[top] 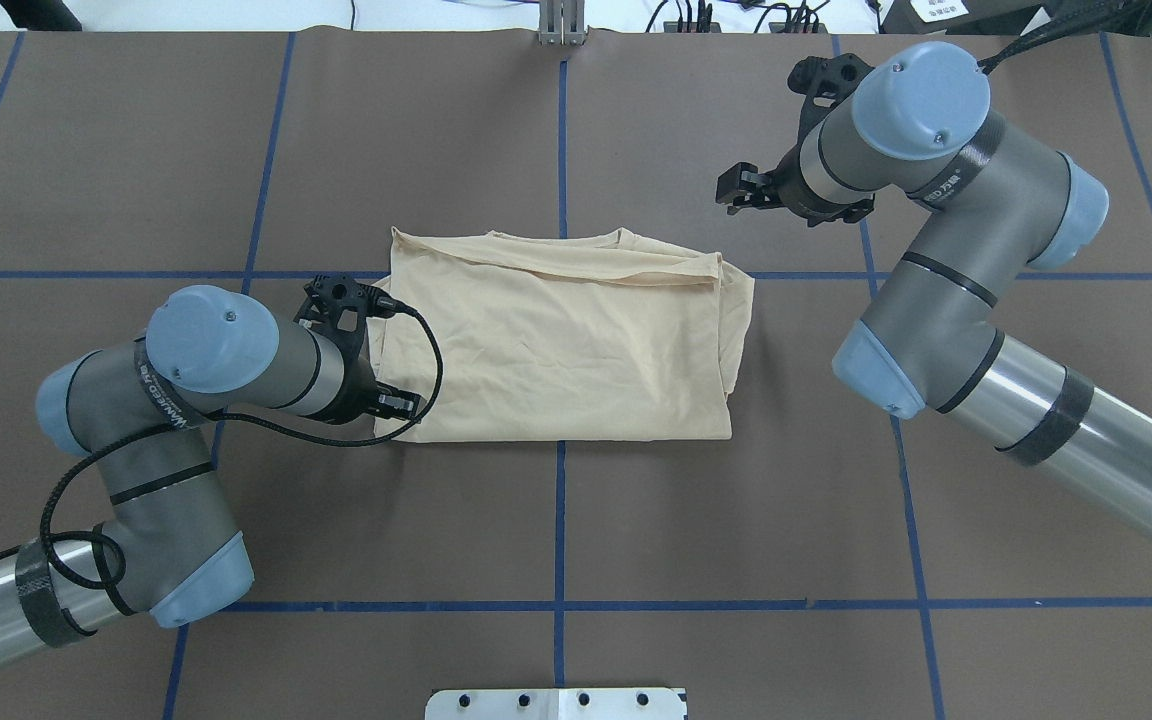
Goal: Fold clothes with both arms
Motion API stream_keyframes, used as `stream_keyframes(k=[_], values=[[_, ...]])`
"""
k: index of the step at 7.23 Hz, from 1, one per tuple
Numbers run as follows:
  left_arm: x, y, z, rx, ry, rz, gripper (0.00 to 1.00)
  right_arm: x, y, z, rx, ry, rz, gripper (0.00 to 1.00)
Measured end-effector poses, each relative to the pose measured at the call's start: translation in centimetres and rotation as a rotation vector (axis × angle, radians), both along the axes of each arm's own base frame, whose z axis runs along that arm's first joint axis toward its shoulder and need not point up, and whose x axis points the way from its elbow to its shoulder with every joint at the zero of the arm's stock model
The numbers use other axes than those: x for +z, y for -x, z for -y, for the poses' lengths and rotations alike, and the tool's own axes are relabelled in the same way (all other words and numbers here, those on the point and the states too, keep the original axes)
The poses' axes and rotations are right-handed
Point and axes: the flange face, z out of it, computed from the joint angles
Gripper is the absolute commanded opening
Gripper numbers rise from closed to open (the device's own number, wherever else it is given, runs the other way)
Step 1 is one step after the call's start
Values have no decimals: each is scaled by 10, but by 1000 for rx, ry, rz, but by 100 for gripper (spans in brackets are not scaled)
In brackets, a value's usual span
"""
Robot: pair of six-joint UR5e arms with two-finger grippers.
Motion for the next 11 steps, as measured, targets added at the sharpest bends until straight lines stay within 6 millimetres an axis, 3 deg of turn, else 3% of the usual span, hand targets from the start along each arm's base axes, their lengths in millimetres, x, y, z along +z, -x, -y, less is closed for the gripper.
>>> stream_keyframes(k=[1, 3, 5, 7, 8, 11], values=[[1, -3, -4, 8, 0, 2, 0, 0, 0, 0, 0, 0, 0, 99], [7, -3, -8, 4, -4, 16, 0, 1, 0, 0, 0, 0, -1, 99], [26, 17, 1, -7, -31, 59, 0, 0, 1, -1, 0, -1, -1, 99], [48, 60, 54, -25, -106, 163, 0, 0, 3, -1, -1, -2, -1, 99], [60, 73, 92, -56, -147, 232, 0, 0, 4, -2, -2, -1, -1, 99], [50, 80, 248, -162, -239, 414, 0, -4, 8, -3, -5, -4, 2, 99]])
